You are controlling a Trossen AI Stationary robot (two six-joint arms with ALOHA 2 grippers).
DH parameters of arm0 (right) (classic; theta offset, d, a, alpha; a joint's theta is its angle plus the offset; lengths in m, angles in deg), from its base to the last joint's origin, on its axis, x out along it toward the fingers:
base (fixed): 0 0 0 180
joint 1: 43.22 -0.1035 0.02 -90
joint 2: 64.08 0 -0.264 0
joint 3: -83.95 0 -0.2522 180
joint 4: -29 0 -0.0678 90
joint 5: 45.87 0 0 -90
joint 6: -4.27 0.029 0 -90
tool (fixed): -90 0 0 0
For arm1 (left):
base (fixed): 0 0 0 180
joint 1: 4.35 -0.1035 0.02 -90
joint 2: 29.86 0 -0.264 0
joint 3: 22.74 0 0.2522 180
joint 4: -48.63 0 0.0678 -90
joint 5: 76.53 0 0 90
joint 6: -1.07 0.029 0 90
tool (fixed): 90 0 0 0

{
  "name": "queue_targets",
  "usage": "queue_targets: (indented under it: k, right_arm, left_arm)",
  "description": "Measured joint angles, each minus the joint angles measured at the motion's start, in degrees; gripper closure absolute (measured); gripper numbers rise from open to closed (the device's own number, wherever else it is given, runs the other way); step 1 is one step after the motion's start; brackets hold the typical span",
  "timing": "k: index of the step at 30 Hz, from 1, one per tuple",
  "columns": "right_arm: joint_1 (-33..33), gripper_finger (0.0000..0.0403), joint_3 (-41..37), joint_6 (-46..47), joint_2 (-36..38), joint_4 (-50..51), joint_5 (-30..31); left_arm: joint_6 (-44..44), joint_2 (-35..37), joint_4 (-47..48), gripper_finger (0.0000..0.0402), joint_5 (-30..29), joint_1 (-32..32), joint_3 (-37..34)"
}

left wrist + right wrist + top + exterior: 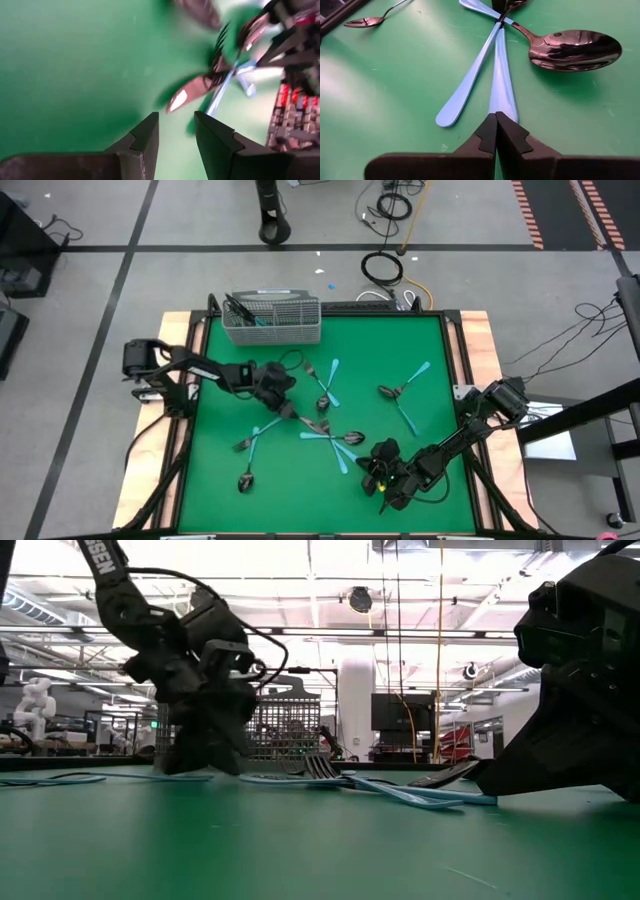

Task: Sort silverware
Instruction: Put the table knife into the silverware rack

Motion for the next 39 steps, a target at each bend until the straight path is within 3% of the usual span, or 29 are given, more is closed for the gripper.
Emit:
queue_targets:
  k: [21, 39]
  right_arm:
    - [0.1, 0.0403, 0.0, -0.1, 0.0, 0.0, 0.0]
    - [0.1, 0.0403, 0.0, -0.5, 0.0, 0.0, 0.0]
  left_arm:
    - [-1.4, -5.9, -0.6, 0.0276, 4.2, -1.6, 4.2]
    - [-3.8, -6.1, 4.6, 0.0276, 2.4, -0.1, 4.7]
